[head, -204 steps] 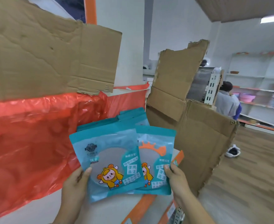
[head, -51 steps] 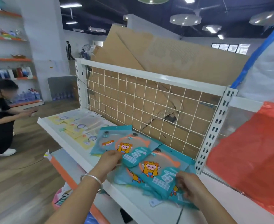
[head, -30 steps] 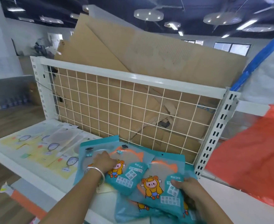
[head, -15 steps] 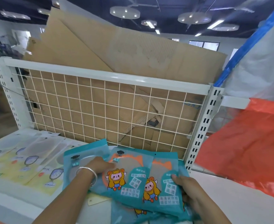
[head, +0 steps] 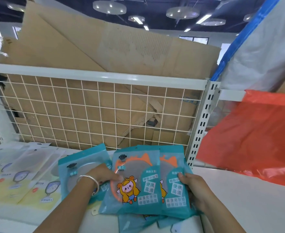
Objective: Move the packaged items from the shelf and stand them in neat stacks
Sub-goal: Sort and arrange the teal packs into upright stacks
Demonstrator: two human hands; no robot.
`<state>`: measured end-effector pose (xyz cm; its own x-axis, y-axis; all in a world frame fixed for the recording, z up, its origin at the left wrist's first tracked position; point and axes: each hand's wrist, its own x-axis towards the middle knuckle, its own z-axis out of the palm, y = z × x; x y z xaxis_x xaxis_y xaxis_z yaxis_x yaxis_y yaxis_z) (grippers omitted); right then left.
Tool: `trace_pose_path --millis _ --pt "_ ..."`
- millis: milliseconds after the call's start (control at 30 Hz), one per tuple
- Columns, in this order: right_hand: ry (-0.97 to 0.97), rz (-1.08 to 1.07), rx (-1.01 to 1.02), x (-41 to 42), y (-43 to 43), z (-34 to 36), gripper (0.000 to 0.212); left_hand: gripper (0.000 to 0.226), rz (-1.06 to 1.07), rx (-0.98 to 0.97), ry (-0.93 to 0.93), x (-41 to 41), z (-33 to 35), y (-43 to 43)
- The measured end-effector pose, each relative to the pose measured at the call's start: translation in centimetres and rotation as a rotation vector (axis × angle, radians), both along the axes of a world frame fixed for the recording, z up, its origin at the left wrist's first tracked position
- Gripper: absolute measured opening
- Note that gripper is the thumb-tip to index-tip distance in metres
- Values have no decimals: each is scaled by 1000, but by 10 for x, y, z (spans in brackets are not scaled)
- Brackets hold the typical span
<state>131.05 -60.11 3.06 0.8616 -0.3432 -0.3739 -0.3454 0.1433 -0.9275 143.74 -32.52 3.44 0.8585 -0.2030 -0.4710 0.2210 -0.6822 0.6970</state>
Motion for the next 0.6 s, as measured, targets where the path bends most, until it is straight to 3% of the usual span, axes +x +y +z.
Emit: trace_pose_path --millis 100,267,400,467,600 --pt "-11 -52 23 -10 0 1 19 35 -89 19 48 2 -3 3" --pt "-46 -162 18 -38 -12 4 27 21 -64 -305 182 -2 -2 -16" --pt "-126 -250 -25 -72 -32 13 26 19 -169 -362 61 -10 6 -57" --pt "-162 -324 -58 -92 -45 20 23 30 -243 -404 -7 -16 11 -84" --pt "-233 -521 -266 -137 -96 25 25 28 -363 -483 -154 -41 21 -152"
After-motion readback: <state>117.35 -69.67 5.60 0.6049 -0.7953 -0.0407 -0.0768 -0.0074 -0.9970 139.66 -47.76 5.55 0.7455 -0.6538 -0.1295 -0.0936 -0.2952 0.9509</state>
